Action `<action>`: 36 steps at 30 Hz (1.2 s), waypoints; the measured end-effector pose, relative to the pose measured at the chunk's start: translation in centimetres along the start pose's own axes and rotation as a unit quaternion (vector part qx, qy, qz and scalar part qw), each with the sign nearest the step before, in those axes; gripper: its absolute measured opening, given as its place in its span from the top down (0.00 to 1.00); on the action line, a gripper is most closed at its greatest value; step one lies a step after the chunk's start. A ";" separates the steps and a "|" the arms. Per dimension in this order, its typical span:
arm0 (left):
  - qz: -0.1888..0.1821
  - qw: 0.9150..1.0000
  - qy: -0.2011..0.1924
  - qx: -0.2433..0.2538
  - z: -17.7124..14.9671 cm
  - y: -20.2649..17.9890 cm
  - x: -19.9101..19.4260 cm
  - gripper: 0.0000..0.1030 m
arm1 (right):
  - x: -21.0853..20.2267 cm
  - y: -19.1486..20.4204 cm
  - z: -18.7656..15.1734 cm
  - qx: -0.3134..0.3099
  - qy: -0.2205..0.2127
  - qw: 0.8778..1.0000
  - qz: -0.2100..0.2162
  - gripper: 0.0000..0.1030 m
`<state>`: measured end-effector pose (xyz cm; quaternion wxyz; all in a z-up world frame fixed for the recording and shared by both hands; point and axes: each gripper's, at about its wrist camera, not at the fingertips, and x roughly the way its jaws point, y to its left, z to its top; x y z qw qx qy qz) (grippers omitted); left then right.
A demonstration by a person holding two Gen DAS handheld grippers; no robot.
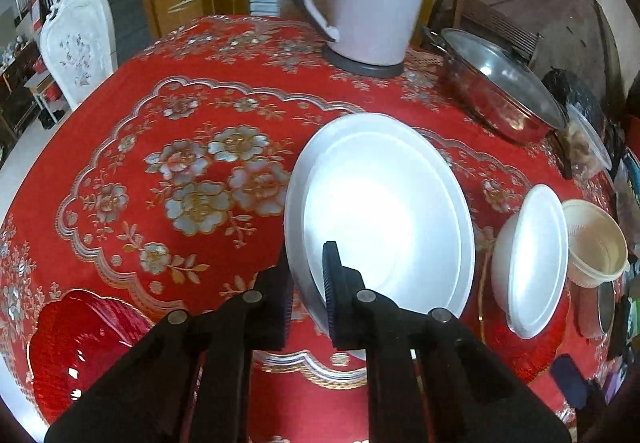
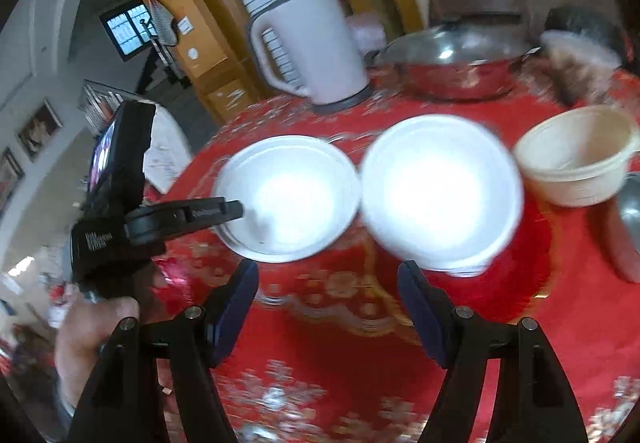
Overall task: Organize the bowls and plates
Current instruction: 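Reach the left tool to the large white plate and grasp its rim, then lift the white plate with the left tool and carry it to the red bowl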
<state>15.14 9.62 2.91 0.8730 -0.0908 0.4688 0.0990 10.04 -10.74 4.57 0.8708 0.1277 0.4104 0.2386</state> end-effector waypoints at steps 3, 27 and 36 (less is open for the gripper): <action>0.002 1.000 0.001 -0.007 0.2 1.1 0.0 0.89 | 1.5 0.3 0.8 0.021 0.013 1.000 0.018 0.28; 0.009 0.998 0.051 -0.032 0.6 6.0 2.9 0.89 | 12.3 0.3 4.1 0.087 0.104 0.990 0.044 0.86; 0.010 0.998 0.045 -0.030 0.2 5.9 1.9 0.88 | 9.9 2.1 4.4 0.044 0.078 0.995 0.036 0.86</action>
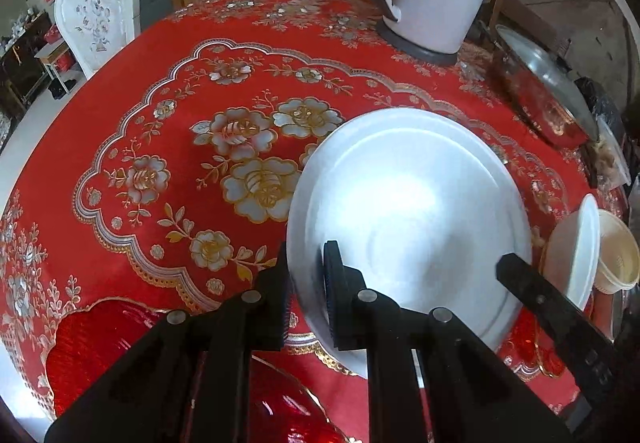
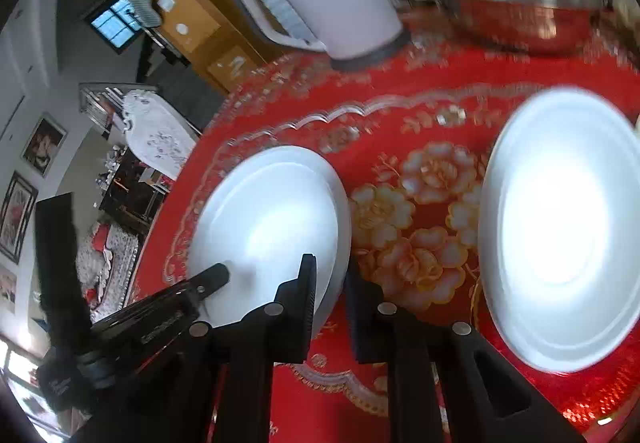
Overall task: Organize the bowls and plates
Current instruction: 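Lift the white plate with the left tool and carry it to the red bowl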
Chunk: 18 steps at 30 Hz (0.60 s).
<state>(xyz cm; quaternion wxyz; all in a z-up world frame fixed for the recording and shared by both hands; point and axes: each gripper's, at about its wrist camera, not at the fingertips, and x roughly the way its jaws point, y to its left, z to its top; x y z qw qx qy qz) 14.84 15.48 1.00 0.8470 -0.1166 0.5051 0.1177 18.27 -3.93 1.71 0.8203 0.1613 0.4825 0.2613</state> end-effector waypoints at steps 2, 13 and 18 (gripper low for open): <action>-0.005 1.000 -0.005 -0.001 -0.2 0.1 -0.8 0.87 | -1.4 0.6 -0.4 -0.010 -0.009 1.000 0.005 0.86; -0.027 0.997 -0.070 -0.011 -3.6 2.9 -8.7 0.87 | -7.6 5.5 -4.0 -0.069 -0.041 0.996 0.039 0.86; -0.025 0.996 -0.083 -0.031 -5.9 5.7 -10.5 0.87 | -7.6 7.6 -6.5 -0.089 -0.028 0.994 0.058 0.84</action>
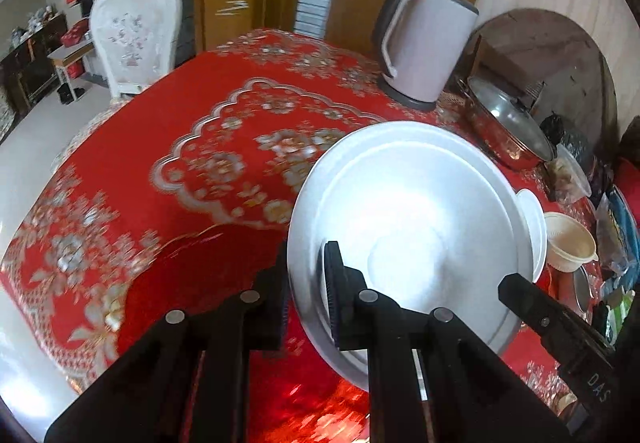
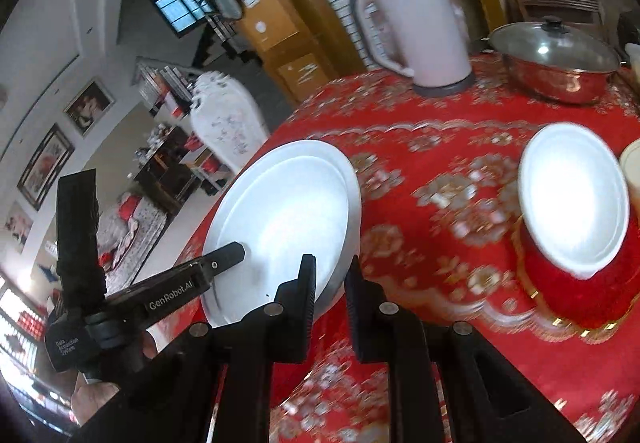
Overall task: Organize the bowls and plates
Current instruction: 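Lift the white plate with the left tool and carry it to the red bowl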
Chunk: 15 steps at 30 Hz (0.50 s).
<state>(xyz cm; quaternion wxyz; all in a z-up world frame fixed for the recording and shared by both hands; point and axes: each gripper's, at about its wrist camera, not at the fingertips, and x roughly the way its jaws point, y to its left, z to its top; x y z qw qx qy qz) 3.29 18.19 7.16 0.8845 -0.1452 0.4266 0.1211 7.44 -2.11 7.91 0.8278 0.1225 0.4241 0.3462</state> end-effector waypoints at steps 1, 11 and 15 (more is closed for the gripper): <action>0.003 1.000 -0.003 -0.005 -0.5 0.8 -0.5 0.87 | 0.3 0.6 -0.6 -0.006 0.007 1.000 0.004 0.84; 0.035 0.999 -0.023 -0.026 -4.2 4.7 -1.4 0.87 | 2.1 3.6 -4.9 -0.033 0.042 0.998 0.017 0.83; 0.040 0.999 -0.015 -0.028 -5.7 5.8 -0.6 0.87 | 2.7 4.2 -6.3 -0.043 0.055 0.998 0.008 0.83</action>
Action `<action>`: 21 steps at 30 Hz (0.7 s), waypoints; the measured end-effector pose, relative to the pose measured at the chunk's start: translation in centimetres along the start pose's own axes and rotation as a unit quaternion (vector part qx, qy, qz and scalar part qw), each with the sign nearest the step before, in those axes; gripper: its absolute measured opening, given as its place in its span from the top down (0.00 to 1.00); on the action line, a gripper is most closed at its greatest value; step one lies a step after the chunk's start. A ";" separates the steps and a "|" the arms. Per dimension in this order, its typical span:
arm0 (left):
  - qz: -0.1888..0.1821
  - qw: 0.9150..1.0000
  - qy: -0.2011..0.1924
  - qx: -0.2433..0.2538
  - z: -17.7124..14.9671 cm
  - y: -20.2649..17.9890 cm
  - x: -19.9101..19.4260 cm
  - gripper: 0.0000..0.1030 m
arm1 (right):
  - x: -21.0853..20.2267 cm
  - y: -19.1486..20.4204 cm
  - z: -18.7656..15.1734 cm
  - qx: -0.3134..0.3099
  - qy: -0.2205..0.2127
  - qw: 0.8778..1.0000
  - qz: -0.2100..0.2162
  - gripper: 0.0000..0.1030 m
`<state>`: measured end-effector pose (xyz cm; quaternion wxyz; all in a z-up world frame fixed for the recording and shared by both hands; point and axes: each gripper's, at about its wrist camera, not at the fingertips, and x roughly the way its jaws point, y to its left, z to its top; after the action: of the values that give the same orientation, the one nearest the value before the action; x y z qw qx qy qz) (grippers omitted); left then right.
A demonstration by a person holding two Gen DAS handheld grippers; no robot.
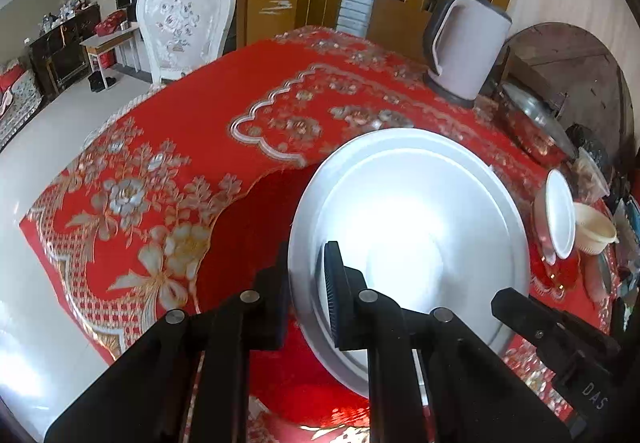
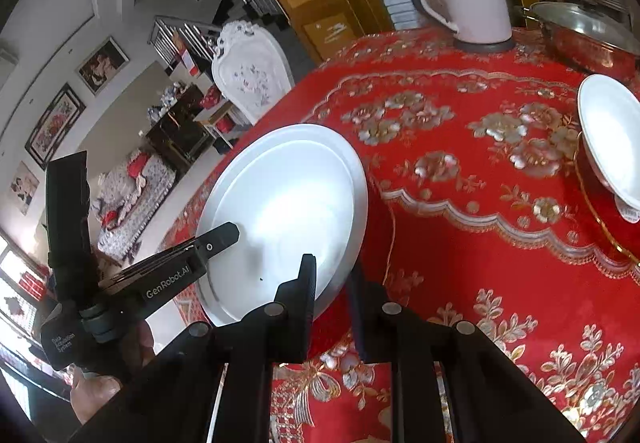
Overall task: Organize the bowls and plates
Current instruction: 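Lift the white plate with the left tool and carry it to the red bowl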
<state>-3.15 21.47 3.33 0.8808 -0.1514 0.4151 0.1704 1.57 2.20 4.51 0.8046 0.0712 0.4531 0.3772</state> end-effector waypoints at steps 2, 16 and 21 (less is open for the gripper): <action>0.005 1.000 0.002 0.002 -0.6 0.4 0.2 0.87 | 0.3 0.3 -0.5 -0.006 0.005 1.000 -0.006 0.83; 0.017 1.000 0.008 0.010 -2.0 0.6 1.8 0.86 | 2.1 1.2 -1.3 -0.038 0.025 0.997 -0.063 0.81; 0.024 1.000 0.015 0.011 -2.1 0.6 2.4 0.85 | 2.5 1.7 -1.4 -0.051 0.028 0.996 -0.075 0.80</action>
<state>-3.43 21.60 0.05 0.8719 -0.1338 0.4334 0.1845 0.29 4.81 2.77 0.8201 -0.0146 0.4595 0.3407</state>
